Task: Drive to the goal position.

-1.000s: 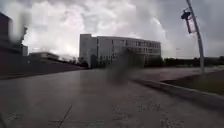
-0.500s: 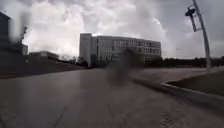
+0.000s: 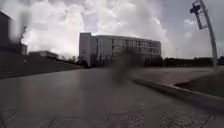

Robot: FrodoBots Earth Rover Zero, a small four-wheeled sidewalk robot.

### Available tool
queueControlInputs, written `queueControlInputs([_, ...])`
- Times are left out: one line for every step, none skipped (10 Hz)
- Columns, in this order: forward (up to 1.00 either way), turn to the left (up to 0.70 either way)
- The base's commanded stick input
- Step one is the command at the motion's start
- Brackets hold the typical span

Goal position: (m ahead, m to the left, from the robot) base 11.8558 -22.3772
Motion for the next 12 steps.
queueControlInputs([0.70,0.00])
queueControlInputs([0.70,0.00])
queueControlInputs([0.70,0.00])
queueControlInputs([0.70,0.00])
queueControlInputs([0.70,0.00])
queueControlInputs([0.70,0.00])
queueControlInputs([0.70,0.00])
queueControlInputs([0.70,0.00])
queueControlInputs([0.70,0.00])
queueControlInputs([0.70,0.00])
queueControlInputs([0.70,0.00])
queueControlInputs([0.70,0.00])
